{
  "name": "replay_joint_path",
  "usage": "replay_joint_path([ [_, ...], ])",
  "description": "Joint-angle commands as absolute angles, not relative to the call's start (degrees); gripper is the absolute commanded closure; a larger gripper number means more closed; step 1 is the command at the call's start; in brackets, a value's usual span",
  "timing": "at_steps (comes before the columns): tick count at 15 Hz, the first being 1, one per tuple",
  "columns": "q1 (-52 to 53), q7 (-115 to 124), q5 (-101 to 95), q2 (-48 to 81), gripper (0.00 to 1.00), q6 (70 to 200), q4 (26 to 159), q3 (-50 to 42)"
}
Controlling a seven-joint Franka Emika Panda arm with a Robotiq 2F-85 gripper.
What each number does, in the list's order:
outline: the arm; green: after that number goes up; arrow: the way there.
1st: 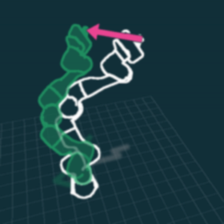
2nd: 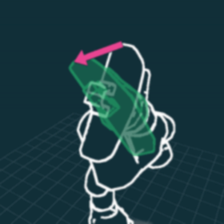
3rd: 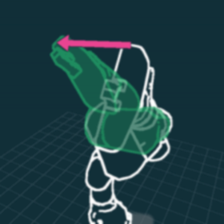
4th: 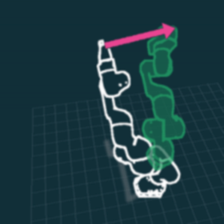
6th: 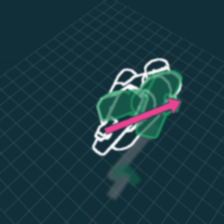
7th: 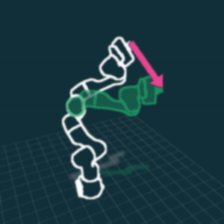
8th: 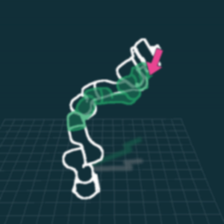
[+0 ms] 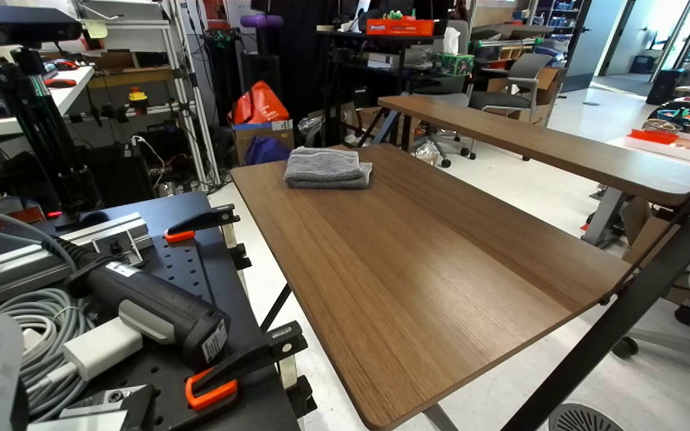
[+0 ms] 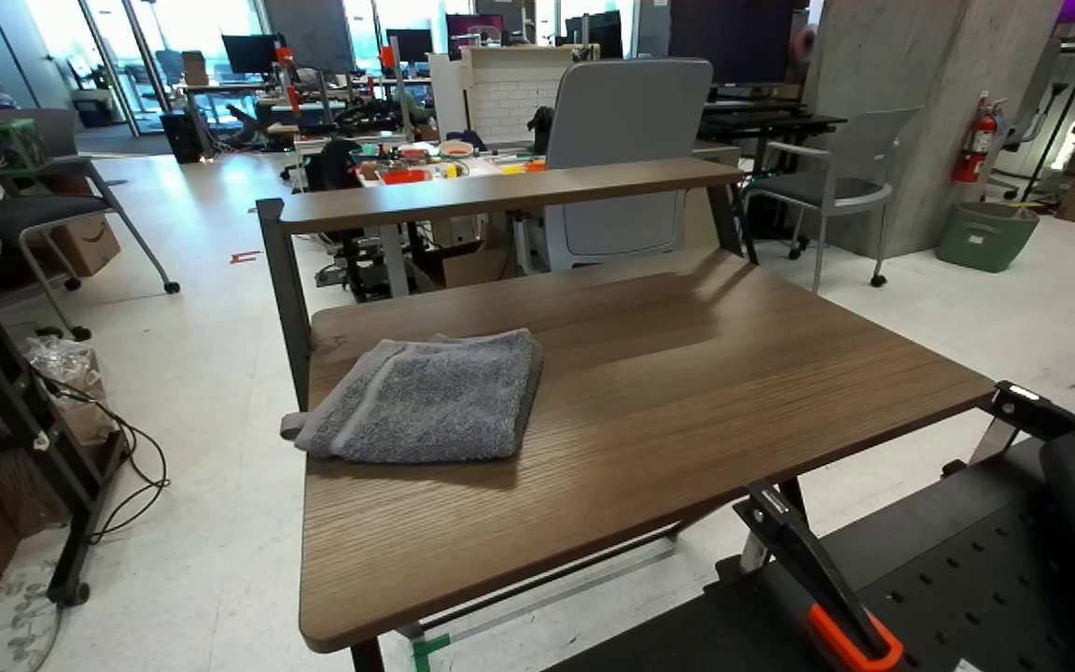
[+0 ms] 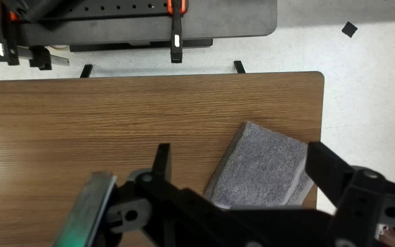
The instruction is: Slide the grey towel to the right
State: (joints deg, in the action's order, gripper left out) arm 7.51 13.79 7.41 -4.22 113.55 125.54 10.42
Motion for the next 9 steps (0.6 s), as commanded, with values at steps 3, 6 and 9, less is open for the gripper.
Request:
replay_joint_path([
  [3,11.98,18.81,3.49,7.56,0.0,125.04,122.1,12.9],
  [6,14.68,23.83,-2.21,13.08,0.0,133.0,121.51,12.2],
  [9,17.31,29.83,-9.09,18.42,0.0,140.0,120.19,9.98],
])
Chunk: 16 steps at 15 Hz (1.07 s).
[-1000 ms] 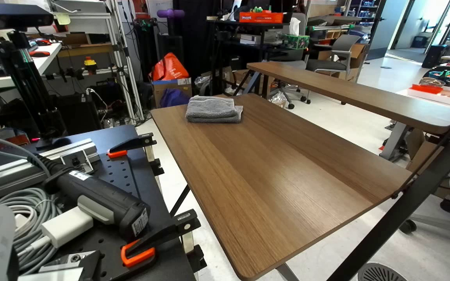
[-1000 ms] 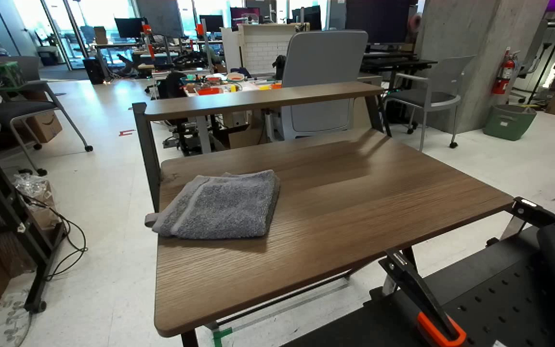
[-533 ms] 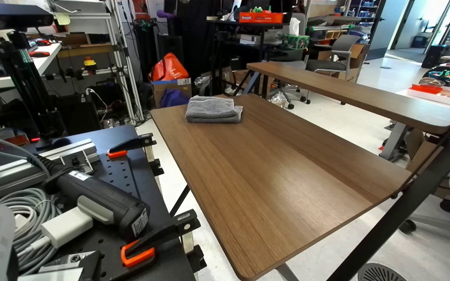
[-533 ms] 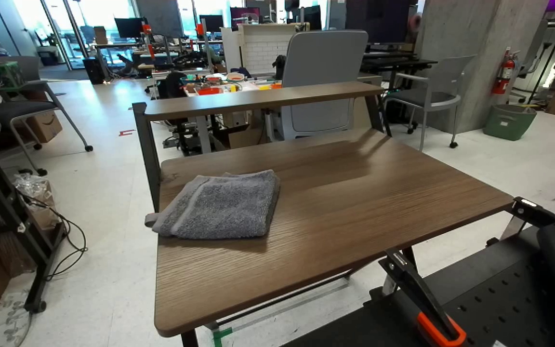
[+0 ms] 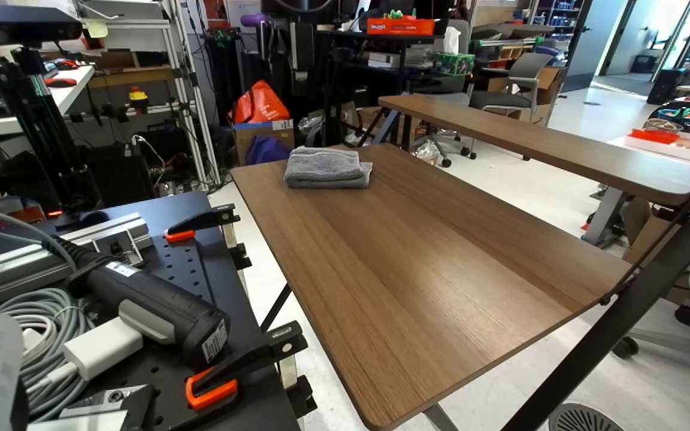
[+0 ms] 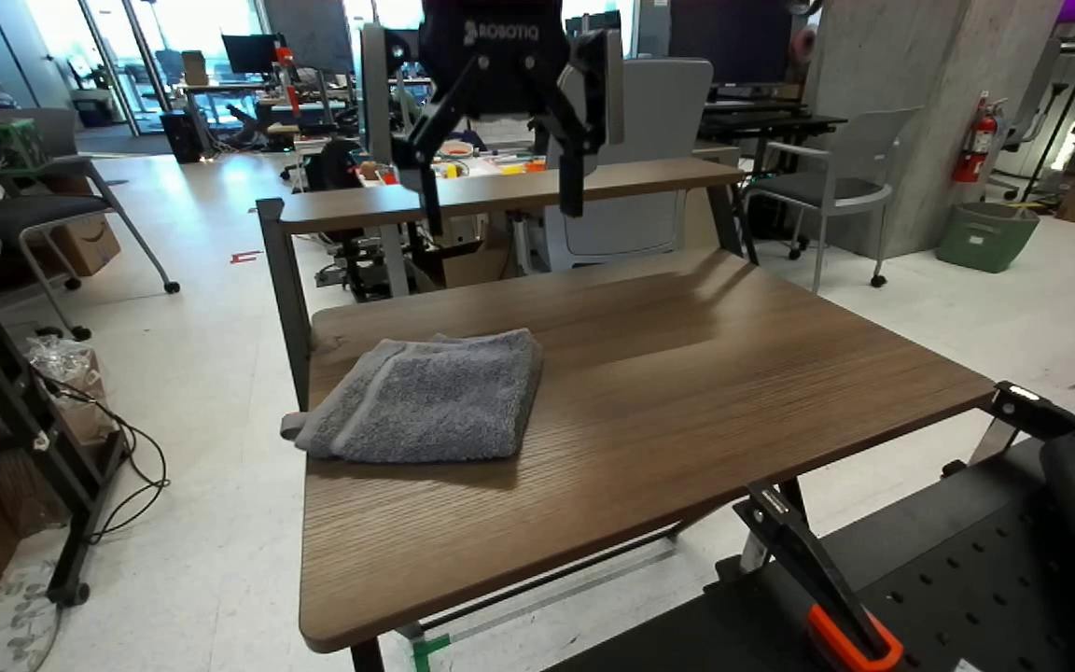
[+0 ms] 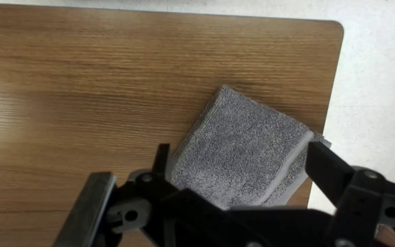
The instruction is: Slide the grey towel to the right
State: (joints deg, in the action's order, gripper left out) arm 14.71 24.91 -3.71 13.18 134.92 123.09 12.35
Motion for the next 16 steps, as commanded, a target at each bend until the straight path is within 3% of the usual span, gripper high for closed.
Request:
replay_joint_path([
  [1,17.95,30.69,-10.19,20.02,0.0,141.72,119.59,9.29],
  [8,22.79,29.55,-11.09,30.73,0.0,151.49,114.53,5.84],
  [16,25.12,25.74,-9.31,40.84,0.0,153.28,105.47,4.46],
])
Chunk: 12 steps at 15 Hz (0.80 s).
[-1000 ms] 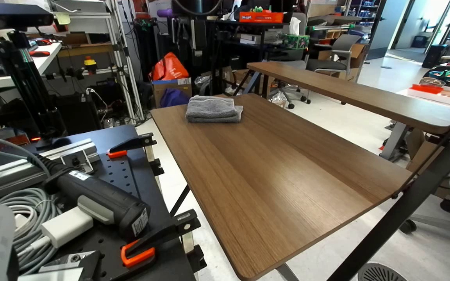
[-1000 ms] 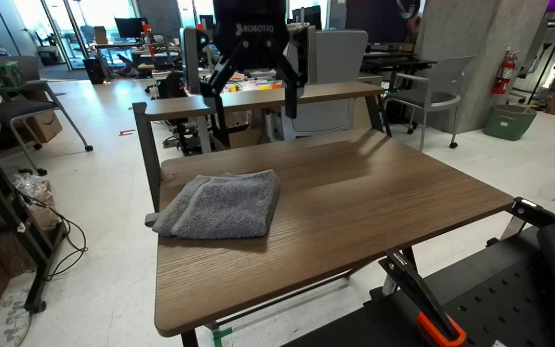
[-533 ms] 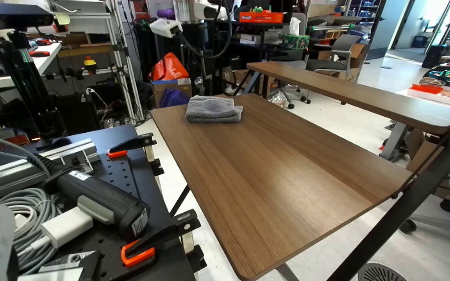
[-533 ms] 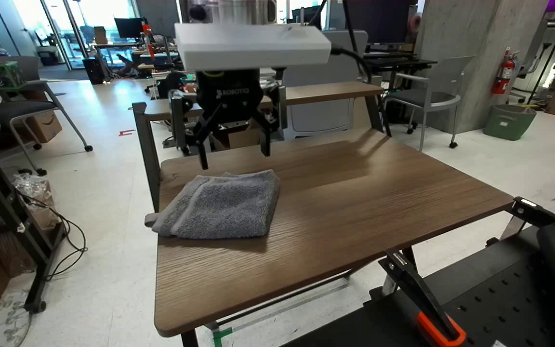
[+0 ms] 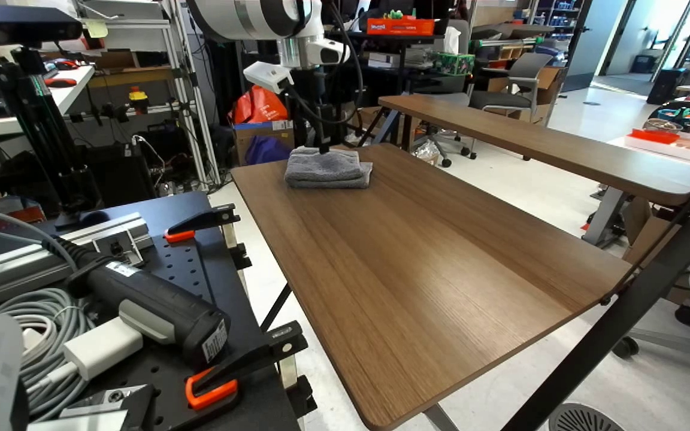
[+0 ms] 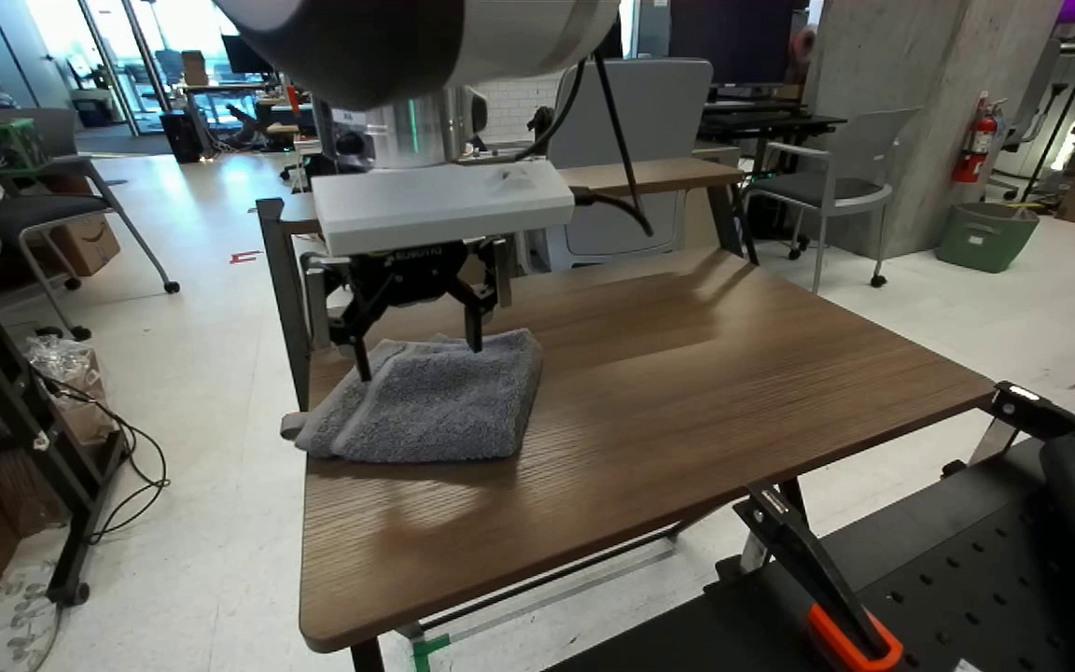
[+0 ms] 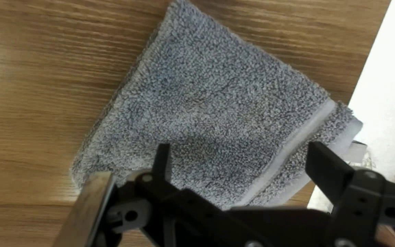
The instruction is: Slide the grey towel to the right
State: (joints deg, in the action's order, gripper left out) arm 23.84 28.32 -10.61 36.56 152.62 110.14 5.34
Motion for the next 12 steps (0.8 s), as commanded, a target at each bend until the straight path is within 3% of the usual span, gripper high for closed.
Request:
replay_joint_path([
  [1,25.07,25.07,-9.04,41.87,0.0,153.18,104.51,4.66],
  [12,23.21,23.78,-4.79,45.1,0.0,153.97,104.27,3.63],
])
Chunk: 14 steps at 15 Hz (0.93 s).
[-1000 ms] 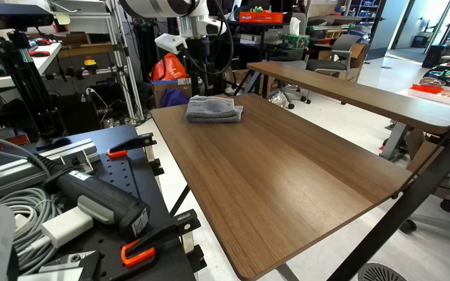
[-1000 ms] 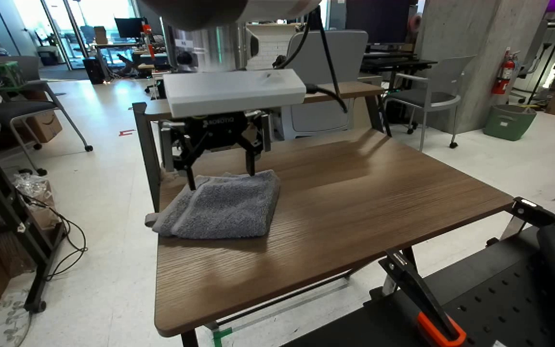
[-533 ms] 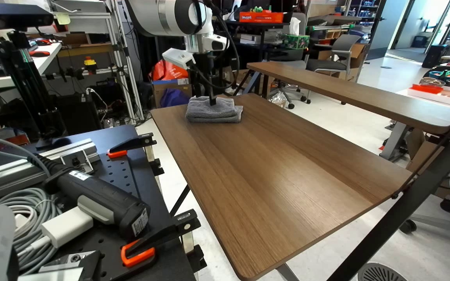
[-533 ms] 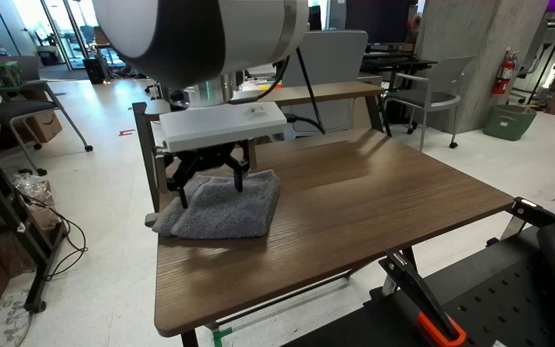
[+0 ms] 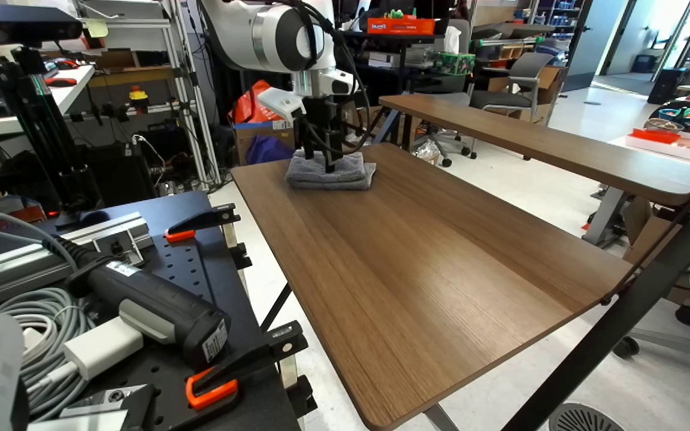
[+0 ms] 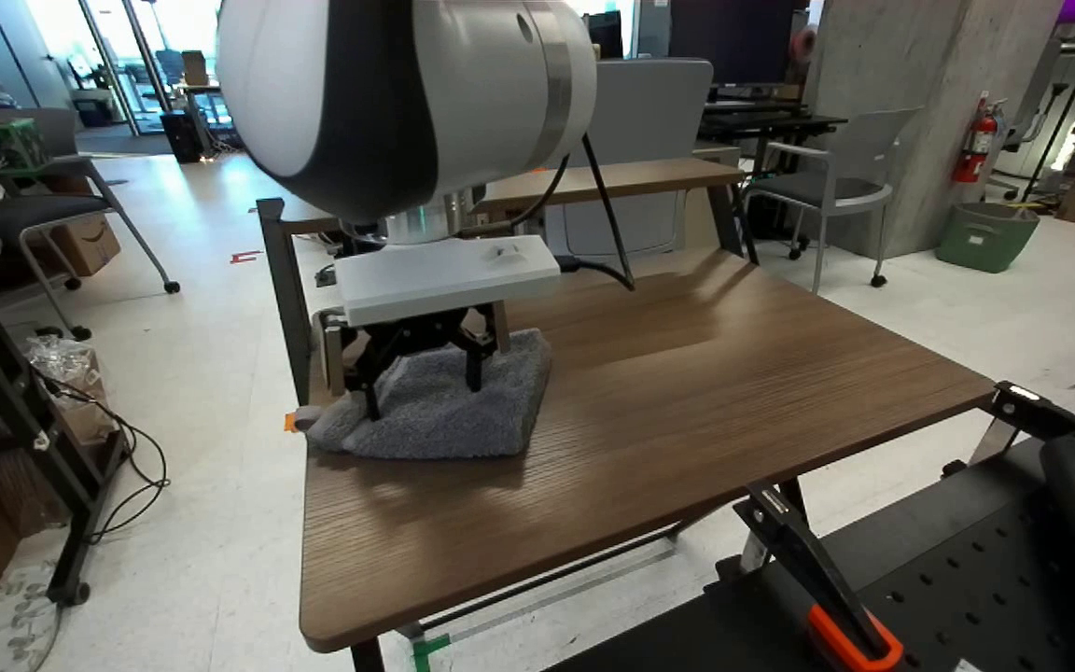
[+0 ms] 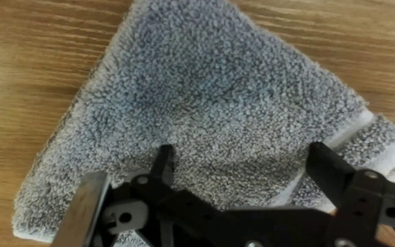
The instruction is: Slide the grey towel to the right
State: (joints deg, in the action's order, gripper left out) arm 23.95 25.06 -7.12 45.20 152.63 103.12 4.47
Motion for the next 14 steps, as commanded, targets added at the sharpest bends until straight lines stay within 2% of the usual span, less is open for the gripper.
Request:
replay_joint_path([
  [1,23.28,24.68,-4.35,44.6,0.0,154.21,105.15,2.74],
  [8,20.04,25.41,-1.16,40.56,0.0,155.78,111.84,-1.2],
  [14,13.16,24.24,3.11,35.0,0.0,160.76,121.9,-2.64],
])
